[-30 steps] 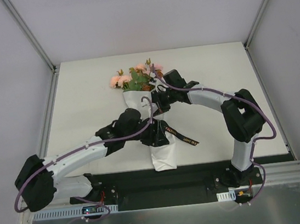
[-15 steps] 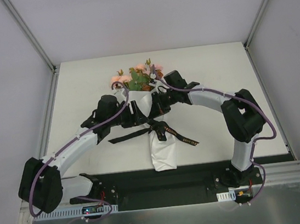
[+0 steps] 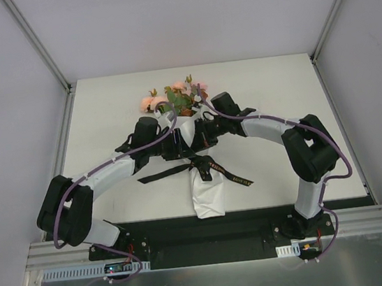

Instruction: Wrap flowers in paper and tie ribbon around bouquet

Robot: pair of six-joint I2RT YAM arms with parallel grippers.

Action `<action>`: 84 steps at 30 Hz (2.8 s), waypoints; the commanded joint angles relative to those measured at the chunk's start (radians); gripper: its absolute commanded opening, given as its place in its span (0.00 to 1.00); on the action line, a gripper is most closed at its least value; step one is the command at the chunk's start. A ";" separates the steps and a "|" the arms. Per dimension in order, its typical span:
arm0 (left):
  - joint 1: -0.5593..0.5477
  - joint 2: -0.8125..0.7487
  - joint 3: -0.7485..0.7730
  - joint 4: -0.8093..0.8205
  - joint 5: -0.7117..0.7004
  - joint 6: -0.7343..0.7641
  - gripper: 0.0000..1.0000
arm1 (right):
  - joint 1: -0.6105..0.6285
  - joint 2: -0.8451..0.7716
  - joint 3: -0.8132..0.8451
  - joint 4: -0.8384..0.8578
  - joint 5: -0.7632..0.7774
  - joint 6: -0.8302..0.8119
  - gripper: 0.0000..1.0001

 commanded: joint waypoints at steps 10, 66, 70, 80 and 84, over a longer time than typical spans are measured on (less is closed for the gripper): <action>0.021 0.023 0.025 0.065 0.088 0.016 0.19 | 0.005 -0.054 0.006 0.060 -0.017 0.077 0.04; 0.052 0.104 0.041 0.004 0.079 -0.119 0.00 | 0.648 -0.083 0.069 -0.433 1.647 -0.097 0.46; 0.052 0.095 0.036 0.002 0.075 -0.116 0.00 | 0.659 -0.083 0.075 -0.445 1.678 -0.095 0.40; 0.052 0.092 0.030 0.002 0.072 -0.125 0.00 | 0.657 -0.061 0.076 -0.421 1.651 -0.115 0.42; 0.052 0.086 0.025 0.002 0.072 -0.123 0.00 | 0.656 -0.045 0.076 -0.396 1.625 -0.130 0.45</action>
